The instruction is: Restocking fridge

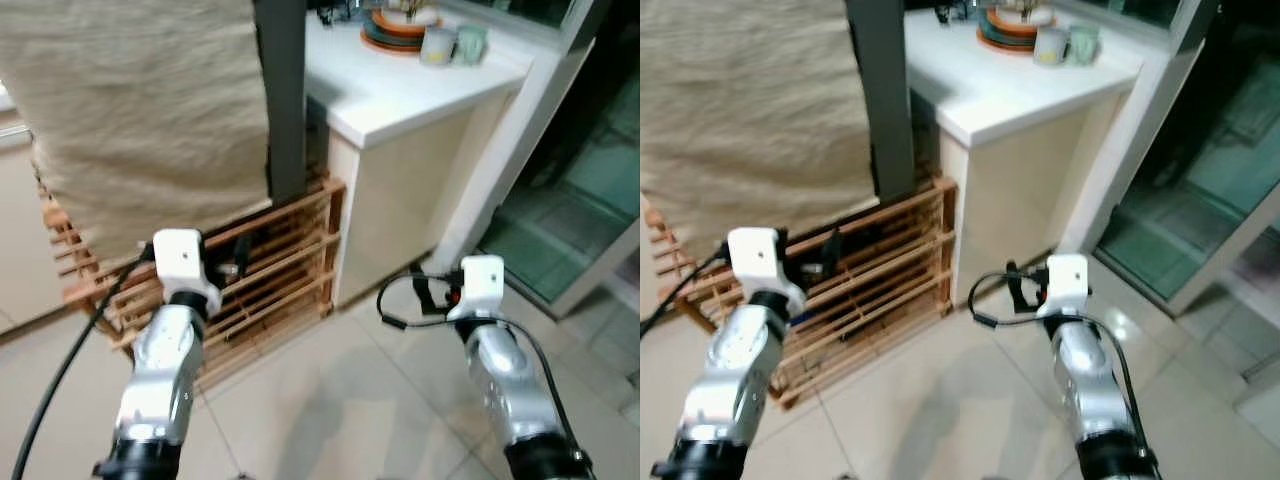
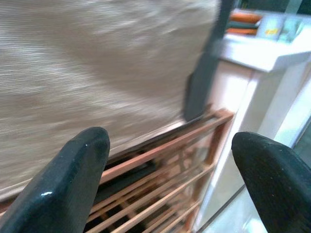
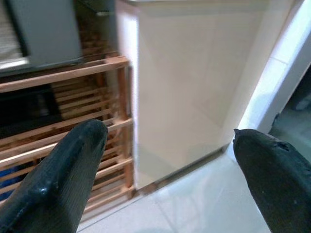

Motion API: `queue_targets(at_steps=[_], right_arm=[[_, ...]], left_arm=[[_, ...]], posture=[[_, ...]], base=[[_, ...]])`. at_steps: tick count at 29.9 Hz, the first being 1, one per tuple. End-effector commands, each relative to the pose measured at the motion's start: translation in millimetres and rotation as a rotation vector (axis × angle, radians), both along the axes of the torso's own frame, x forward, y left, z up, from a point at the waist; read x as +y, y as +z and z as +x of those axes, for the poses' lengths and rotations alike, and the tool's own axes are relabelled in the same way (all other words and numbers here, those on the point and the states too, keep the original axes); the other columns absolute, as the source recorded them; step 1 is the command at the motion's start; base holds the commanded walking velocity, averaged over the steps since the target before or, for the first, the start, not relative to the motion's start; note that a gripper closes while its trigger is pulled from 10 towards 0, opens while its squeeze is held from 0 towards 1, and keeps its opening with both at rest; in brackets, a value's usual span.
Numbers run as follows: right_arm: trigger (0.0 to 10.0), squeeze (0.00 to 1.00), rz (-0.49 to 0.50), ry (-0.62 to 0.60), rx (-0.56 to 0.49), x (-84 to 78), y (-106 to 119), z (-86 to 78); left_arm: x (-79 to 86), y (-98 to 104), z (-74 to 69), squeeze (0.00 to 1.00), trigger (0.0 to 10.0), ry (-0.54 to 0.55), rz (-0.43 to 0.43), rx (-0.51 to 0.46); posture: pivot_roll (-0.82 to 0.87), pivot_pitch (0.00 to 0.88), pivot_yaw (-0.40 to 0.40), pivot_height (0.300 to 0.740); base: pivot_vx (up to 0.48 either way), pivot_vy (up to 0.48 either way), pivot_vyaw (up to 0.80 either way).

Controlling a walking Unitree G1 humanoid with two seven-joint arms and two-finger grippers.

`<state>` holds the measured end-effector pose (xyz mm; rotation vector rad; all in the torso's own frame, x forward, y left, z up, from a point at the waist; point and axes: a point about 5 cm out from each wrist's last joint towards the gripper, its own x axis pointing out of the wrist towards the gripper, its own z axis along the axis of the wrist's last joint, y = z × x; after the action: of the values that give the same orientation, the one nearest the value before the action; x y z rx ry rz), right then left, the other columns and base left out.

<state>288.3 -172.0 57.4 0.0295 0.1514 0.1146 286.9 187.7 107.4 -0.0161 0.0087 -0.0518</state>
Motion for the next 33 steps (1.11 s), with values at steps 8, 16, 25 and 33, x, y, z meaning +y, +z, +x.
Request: queue_targets(at_steps=[8,16,25,33], right_arm=[[10.0,0.0,0.004,-0.047,-0.033,-10.7,1.4,-5.4],[10.0,0.0,-0.004,-0.056,-0.065,-13.7,8.2,-4.8],[10.0,0.0,0.016,0.029,-0.077,15.1,7.5,-5.0],[10.0,0.0,0.02,0.04,-0.134,16.9,19.2,6.6]], left_arm=[[-9.7,-11.6,3.9,0.0,10.0,-0.075,0.049,0.069],[1.0,-7.5,10.2,0.0,10.0,-0.05,0.064,0.051],[-2.6,-9.7,-1.3,0.0,10.0,-0.075,0.103,-0.022],[-6.4,15.5,0.7,0.0,10.0,-0.069,0.072,-0.121]], posture=[[-0.14,0.0,0.007,0.74],[-0.15,0.0,-0.004,0.74],[-0.12,0.0,-0.051,0.74],[-0.09,0.0,0.006,0.74]], base=[[-0.323,0.358,-0.8],[-0.273,0.397,-0.8],[-0.027,0.348,-0.62],[0.203,0.088,0.0]])
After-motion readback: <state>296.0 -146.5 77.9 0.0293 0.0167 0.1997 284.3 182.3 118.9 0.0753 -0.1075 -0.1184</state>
